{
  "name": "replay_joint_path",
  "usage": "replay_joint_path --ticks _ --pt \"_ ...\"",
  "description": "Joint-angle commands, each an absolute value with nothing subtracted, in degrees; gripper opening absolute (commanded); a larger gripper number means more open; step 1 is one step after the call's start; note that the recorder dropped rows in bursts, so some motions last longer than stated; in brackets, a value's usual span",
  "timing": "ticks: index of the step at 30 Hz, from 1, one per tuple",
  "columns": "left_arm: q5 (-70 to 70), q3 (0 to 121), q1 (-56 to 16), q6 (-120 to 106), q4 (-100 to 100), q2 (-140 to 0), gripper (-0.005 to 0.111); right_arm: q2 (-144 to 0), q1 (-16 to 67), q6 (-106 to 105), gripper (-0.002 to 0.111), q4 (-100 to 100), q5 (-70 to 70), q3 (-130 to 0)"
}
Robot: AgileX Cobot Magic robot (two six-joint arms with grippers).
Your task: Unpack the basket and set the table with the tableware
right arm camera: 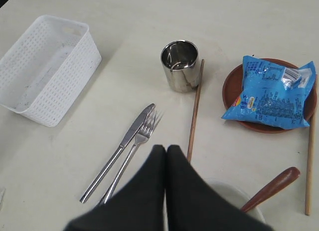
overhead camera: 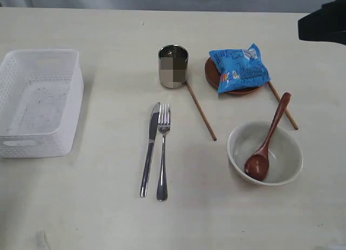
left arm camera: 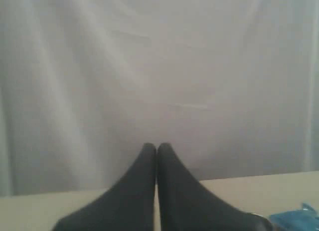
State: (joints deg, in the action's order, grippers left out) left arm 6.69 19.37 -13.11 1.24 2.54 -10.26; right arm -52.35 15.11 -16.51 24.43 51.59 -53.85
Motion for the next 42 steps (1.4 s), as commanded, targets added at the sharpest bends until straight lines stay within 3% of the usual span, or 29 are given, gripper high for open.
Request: replay_joint_path --ticks 1,9,19,42 --pt "1.6 12.3 -7.7 2.8 3.0 -7.7 0.0 -52.2 14.8 -16.5 -0.001 24.8 51.0 -53.7" --pt "1.2 0.0 -7.1 2.4 1.7 -0.6 0.0 -52.2 14.8 -16.5 -0.001 24.8 51.0 -53.7" --pt "18.7 0.0 -7.1 -1.5 -3.2 0.0 0.0 -52.2 14.8 -16.7 -0.001 24.8 51.0 -53.7" --pt "18.3 0.0 -7.1 1.5 -2.3 0.0 0.0 -52.2 14.8 -17.5 -0.001 24.3 51.0 -53.7"
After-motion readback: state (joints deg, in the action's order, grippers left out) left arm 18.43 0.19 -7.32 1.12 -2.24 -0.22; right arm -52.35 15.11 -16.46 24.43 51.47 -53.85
